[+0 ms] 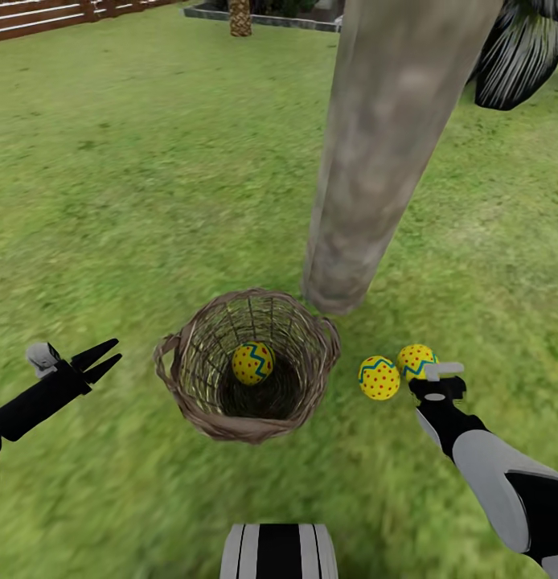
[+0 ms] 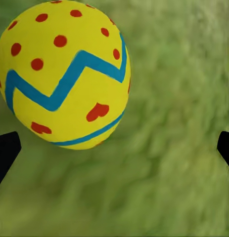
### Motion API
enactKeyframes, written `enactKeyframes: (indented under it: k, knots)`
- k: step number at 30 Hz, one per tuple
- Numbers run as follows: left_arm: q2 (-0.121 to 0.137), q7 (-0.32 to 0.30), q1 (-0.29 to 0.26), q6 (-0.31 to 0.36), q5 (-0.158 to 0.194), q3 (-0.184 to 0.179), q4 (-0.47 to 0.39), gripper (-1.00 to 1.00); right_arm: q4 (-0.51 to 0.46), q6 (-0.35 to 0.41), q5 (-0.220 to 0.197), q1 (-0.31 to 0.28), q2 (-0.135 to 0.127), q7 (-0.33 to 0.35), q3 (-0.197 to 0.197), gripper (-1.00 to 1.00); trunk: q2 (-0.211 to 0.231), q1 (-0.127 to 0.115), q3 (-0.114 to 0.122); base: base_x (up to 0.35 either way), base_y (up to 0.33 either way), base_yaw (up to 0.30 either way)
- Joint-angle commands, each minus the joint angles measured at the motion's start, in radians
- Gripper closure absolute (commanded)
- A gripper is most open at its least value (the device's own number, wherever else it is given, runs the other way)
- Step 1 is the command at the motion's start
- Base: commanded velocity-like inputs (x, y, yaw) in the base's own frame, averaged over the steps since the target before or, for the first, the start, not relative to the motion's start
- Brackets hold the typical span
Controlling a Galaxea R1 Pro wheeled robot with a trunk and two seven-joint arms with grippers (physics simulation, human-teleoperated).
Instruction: Take the three Easter eggs out of the wicker basket on the lawn in the garden, then place them on the lawn next to a single tree (choose any tree) so that all three eggs are next to the same tree and none are left in the basket.
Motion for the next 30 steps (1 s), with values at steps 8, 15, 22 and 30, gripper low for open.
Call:
enactKeyframes:
  k: [8, 15, 22, 30]
  knots:
    - [0.001, -0.005, -0.002, 0.005, -0.001, 0.001, -0.002, -1.00, -0.114, 0.231, 0.008, 0.000, -0.004, 0.240, -0.008, -1.00, 0.002, -0.004, 0.030, -0.001, 0.000, 0.000]
    - [0.000, -0.003, -0.001, 0.006, -0.002, 0.002, 0.000, -1.00, -0.217, 0.487, 0.007, 0.001, -0.108, 0.632, -0.088, -1.00, 0.003, -0.007, 0.058, 0.000, 0.000, 0.000]
    - [-0.001, -0.003, -0.001, 0.006, -0.002, -0.002, 0.000, -1.00, -0.218, 0.550, 0.007, 0.001, -0.176, 0.886, -0.118, -1.00, 0.005, -0.010, 0.085, -0.060, 0.000, 0.000]
    - [-0.001, -0.004, -0.001, 0.006, -0.001, -0.002, 0.000, -1.00, -0.218, 0.551, 0.006, 0.001, -0.226, 1.192, -0.118, -1.00, 0.007, -0.014, 0.116, -0.200, 0.000, 0.000]
